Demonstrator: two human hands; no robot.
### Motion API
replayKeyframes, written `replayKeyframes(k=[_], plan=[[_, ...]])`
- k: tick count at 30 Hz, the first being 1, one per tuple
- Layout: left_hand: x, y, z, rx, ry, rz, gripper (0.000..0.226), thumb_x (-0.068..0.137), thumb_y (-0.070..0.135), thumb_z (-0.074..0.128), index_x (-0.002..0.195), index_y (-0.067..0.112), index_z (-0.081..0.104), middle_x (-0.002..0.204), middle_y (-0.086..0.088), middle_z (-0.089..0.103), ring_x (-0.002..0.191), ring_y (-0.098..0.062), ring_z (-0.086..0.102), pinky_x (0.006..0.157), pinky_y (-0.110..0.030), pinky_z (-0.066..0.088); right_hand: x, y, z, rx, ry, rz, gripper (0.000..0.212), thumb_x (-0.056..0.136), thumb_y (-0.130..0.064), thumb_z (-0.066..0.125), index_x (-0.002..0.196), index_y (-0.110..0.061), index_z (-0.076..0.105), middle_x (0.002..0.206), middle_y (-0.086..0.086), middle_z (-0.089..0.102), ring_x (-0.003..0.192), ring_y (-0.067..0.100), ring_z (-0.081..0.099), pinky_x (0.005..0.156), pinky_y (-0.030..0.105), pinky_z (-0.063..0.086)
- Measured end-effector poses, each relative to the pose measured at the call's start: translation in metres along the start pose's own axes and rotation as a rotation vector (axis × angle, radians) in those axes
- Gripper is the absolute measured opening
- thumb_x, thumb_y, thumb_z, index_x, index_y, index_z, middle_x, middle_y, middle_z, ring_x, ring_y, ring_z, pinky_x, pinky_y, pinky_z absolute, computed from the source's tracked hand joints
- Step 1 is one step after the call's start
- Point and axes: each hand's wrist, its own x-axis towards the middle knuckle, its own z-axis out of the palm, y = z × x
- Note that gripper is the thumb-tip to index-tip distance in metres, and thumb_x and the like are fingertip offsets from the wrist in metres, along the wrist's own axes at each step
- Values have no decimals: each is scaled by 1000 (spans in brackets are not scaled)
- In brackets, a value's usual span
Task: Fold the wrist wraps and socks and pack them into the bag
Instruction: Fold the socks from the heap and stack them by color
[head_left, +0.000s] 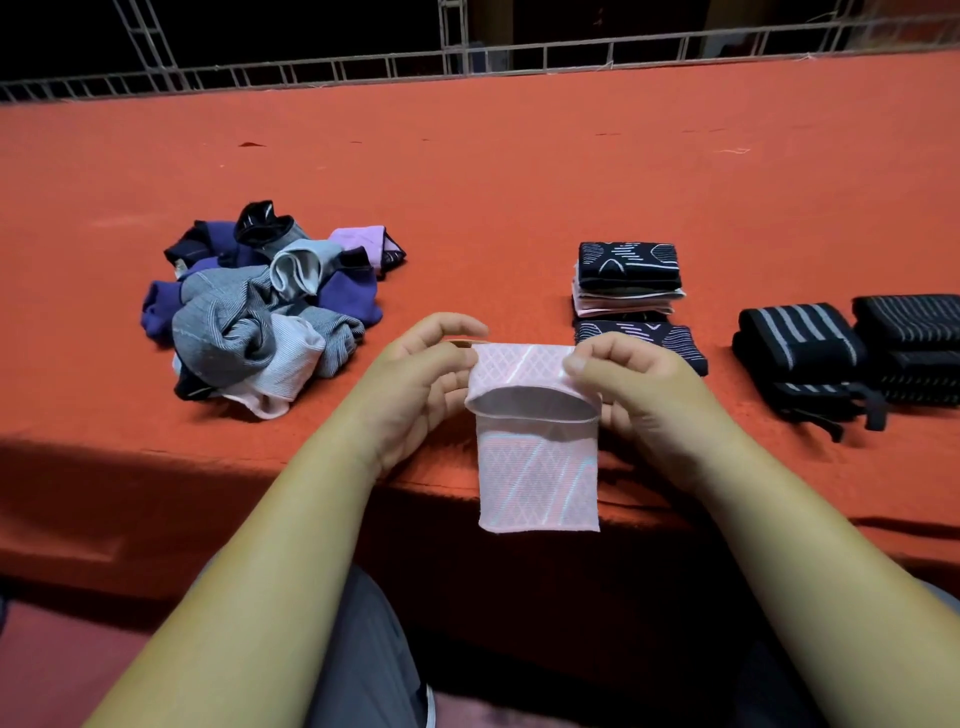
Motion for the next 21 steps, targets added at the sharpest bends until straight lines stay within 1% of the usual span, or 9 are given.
replayKeyframes(k=[3, 5, 8, 10, 13, 15, 18, 20, 21], plan=[[1, -3, -1, 5, -3, -53, 42, 96, 7, 66, 137, 2, 59, 114, -19, 71, 100, -28, 69, 82, -35, 60, -1, 5, -1, -54, 1, -32, 17, 89, -7, 81, 94, -19, 70, 84, 4, 61, 81, 23, 49, 79, 42, 39], [0, -6, 0, 69, -48, -115, 52, 93, 15, 70, 140, -4, 56, 125, -18, 73, 114, -35, 71, 97, -47, 60, -1, 4, 1, -23, -13, -42, 22, 87, -2, 79, 94, -20, 69, 88, 6, 61, 84, 24, 47, 82, 45, 36], [-4, -9, 1, 169, -154, -194, 46, 97, 21, 70, 140, 6, 64, 136, -19, 70, 134, -44, 60, 114, -59, 47, 0, 3, 0, -21, -25, -58, 24, 88, -1, 76, 97, -22, 68, 92, 5, 61, 86, 24, 48, 82, 45, 38], [-5, -9, 3, 213, -176, -208, 39, 100, 21, 70, 138, 9, 68, 136, -18, 70, 131, -41, 63, 111, -54, 50, 1, 3, -1, -4, -31, -82, 28, 88, 0, 74, 106, -21, 67, 97, 8, 64, 89, 27, 54, 86, 49, 43], [-6, -8, 5, 232, -177, -166, 36, 100, 18, 69, 136, 11, 69, 135, -18, 71, 118, -33, 67, 99, -44, 57, 1, 3, -2, 18, -30, -105, 54, 92, 5, 72, 133, -29, 62, 114, 13, 76, 105, 34, 71, 99, 54, 53], [-5, -7, 5, 220, -153, -125, 37, 99, 14, 70, 135, 10, 69, 134, -16, 72, 118, -31, 68, 97, -43, 57, 1, 3, 0, -45, 0, -102, 62, 94, -6, 75, 145, -30, 52, 120, 11, 78, 115, 32, 74, 102, 51, 56], [-4, -6, 5, 181, -113, -80, 38, 98, 10, 68, 136, 6, 67, 133, -18, 72, 125, -36, 67, 107, -49, 54, -1, 1, 3, -183, 38, -54, 44, 93, -31, 79, 134, -23, 63, 107, -1, 81, 99, 20, 77, 85, 45, 57], [-4, -5, 5, 143, -94, -61, 38, 100, 7, 67, 137, 2, 65, 133, -20, 71, 130, -42, 64, 113, -55, 49, -5, -3, 6, -261, -6, -7, 21, 98, -41, 75, 109, -24, 76, 90, -2, 78, 82, 18, 73, 73, 45, 57], [-5, -5, 5, 129, -85, -52, 37, 100, 5, 66, 137, 1, 65, 133, -22, 71, 130, -44, 63, 114, -57, 47, -7, -4, 7, -293, -30, 13, 19, 99, -44, 72, 97, -26, 79, 84, 0, 76, 75, 18, 70, 68, 43, 58]])
